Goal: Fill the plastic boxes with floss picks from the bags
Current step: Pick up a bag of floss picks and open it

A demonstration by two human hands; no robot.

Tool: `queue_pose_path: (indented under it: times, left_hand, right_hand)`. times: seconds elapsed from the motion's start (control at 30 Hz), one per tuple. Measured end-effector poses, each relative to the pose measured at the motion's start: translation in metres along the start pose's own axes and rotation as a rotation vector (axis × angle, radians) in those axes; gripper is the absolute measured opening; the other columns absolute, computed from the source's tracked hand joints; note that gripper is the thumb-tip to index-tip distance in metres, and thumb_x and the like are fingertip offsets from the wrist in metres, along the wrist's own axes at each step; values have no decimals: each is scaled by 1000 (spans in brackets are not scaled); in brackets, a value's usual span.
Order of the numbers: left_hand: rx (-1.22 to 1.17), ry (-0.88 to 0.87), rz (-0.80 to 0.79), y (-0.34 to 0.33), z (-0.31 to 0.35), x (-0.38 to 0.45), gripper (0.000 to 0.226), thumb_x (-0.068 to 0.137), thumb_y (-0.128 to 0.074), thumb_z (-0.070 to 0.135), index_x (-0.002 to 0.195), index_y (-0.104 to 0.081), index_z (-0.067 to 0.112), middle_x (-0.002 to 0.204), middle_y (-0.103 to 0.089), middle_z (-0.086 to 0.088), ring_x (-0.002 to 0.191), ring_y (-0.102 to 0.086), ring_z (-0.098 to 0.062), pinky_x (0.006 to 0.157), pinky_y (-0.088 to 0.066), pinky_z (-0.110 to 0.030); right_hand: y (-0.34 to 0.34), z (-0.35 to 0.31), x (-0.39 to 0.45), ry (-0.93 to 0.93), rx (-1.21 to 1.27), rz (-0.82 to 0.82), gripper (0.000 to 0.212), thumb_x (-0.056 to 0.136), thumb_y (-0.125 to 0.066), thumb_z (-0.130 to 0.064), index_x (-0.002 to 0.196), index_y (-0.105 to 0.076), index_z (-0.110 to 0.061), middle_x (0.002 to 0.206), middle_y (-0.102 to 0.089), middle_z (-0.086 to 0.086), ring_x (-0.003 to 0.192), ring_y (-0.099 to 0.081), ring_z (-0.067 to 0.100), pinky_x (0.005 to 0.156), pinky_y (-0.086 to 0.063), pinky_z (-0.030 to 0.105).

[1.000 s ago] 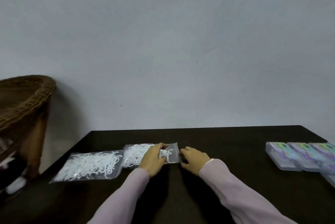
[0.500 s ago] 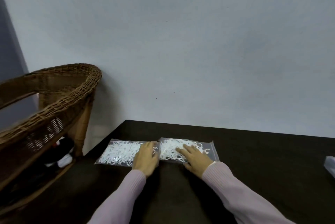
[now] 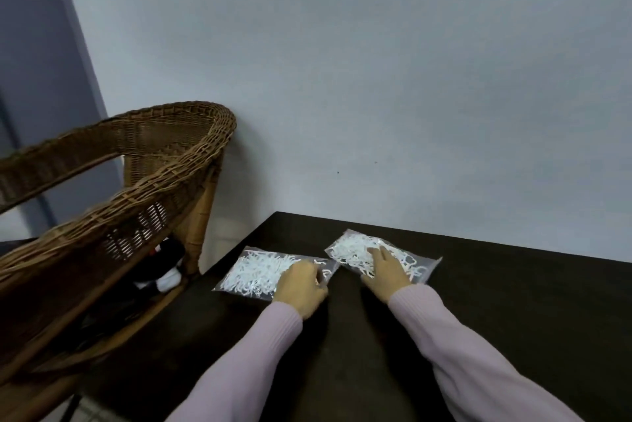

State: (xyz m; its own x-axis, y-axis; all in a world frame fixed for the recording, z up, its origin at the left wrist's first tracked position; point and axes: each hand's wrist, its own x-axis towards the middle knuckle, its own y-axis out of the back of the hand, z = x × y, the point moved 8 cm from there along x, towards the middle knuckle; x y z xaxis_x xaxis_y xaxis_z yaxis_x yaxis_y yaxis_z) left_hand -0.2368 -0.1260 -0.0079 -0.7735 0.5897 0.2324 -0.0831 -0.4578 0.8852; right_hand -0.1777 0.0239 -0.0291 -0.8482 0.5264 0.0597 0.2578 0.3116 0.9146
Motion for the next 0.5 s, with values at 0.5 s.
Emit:
queue_pose_path:
  times: [0.5]
  left_hand:
    - [-670,158,263,52,-45,7,11,83,-66,11,72,-69,11,85,-69,2,87,-60,-5,77,-43,-24]
  right_hand:
    - [-9,-19,4,83,433,-51,35,90,-56,-13,125,-51,-15,135,-50,6,122,-47,21,100,-29,21]
